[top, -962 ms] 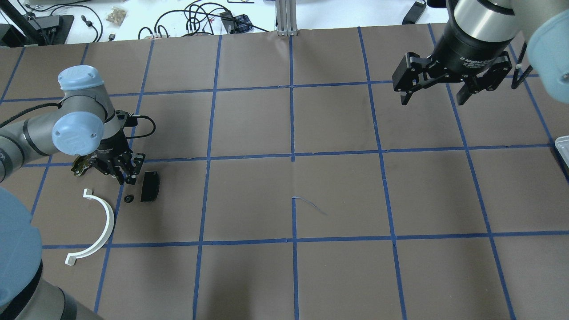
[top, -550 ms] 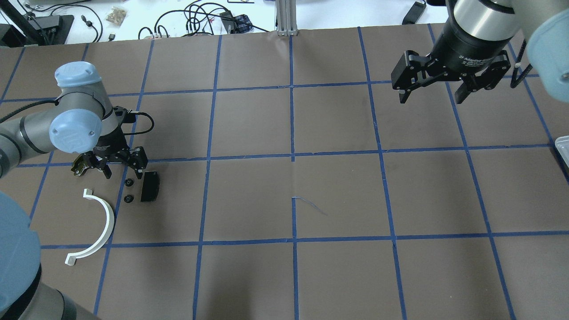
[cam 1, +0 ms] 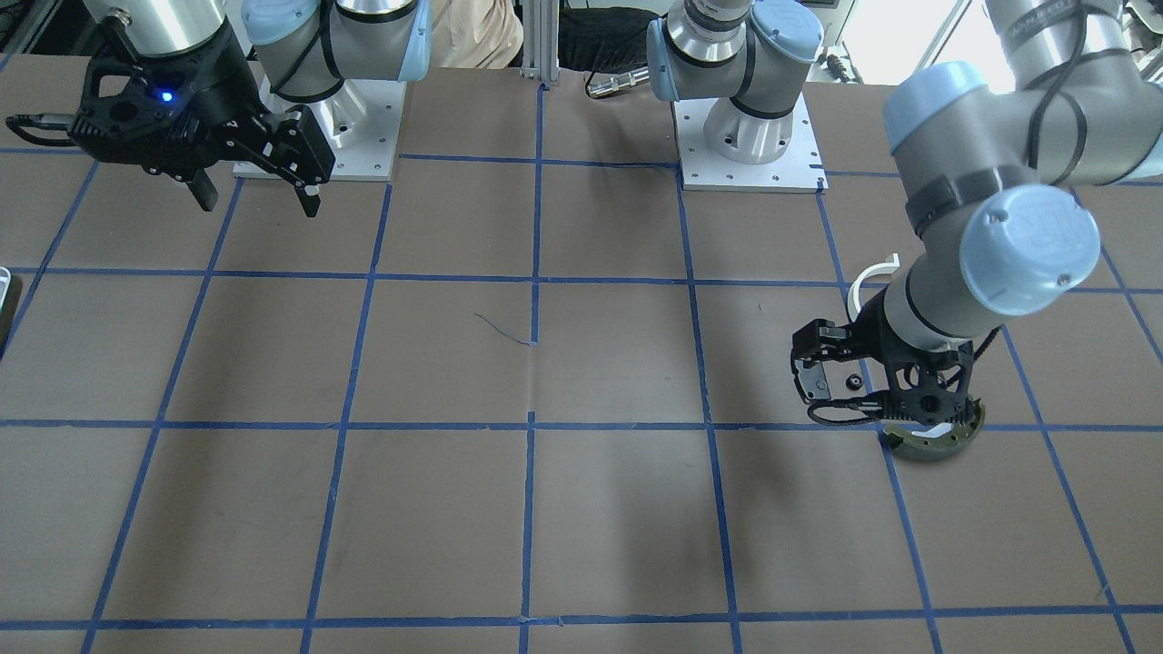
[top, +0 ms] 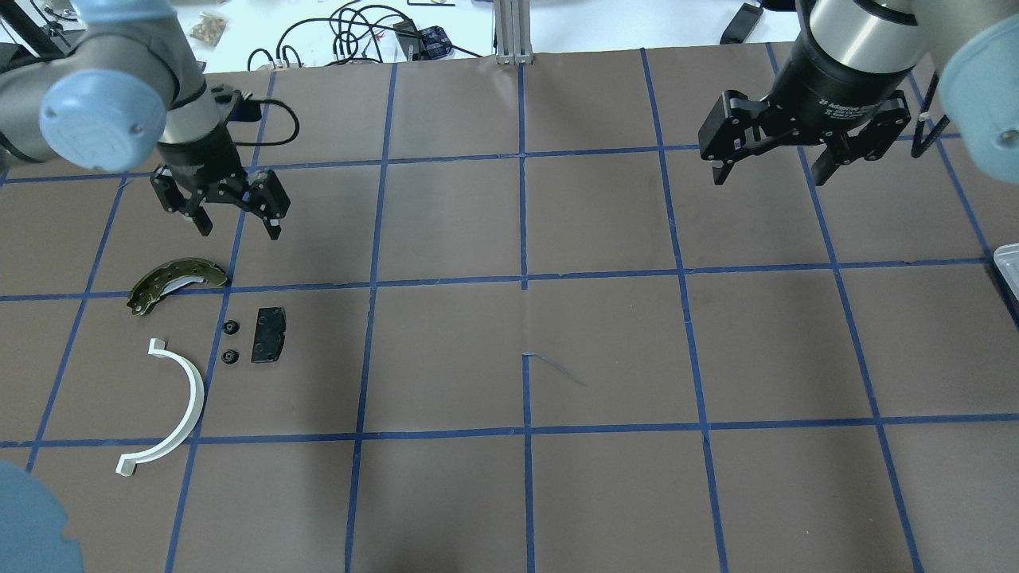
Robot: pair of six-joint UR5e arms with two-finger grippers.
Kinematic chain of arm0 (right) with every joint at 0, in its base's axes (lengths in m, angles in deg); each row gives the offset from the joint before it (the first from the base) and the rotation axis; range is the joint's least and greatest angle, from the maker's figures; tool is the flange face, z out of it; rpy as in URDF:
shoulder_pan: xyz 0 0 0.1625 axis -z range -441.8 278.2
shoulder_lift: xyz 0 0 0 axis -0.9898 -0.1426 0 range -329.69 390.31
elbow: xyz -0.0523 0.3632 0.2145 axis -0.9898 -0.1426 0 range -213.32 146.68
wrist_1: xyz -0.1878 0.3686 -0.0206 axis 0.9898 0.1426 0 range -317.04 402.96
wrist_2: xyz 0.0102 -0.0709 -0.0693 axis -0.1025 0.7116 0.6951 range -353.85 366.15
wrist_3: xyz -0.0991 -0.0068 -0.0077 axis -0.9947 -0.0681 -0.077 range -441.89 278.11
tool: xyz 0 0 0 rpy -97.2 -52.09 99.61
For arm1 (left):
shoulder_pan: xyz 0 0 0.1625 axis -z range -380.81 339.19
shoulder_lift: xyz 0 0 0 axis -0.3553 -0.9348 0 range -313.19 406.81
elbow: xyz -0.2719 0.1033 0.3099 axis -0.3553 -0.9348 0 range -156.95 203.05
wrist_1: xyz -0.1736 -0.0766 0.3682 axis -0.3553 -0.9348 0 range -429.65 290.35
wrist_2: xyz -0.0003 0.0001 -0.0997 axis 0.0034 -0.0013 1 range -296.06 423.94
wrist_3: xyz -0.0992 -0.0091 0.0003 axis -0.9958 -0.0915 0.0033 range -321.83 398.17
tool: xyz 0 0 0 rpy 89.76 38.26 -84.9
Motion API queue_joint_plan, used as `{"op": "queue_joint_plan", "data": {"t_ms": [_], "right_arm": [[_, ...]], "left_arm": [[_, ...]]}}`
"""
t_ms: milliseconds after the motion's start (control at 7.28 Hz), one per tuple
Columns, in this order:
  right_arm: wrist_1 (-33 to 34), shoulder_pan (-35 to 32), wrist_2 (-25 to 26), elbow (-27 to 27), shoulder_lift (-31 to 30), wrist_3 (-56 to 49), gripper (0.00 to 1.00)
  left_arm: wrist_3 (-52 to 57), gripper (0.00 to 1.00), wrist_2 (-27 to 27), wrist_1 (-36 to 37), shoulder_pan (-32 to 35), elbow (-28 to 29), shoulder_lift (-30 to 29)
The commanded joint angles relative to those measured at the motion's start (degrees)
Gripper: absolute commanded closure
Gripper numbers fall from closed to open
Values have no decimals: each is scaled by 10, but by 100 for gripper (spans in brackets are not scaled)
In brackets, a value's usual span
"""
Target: Place bearing gear from tray to pile
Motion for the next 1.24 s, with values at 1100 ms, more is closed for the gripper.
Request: {"op": "queue_joint_plan", "data": {"t_ms": [1100], "right_arm": [[0, 0, 2, 1, 0, -3, 0]], "left_arm": [[-99, 0, 42, 62, 107, -70, 165]]}}
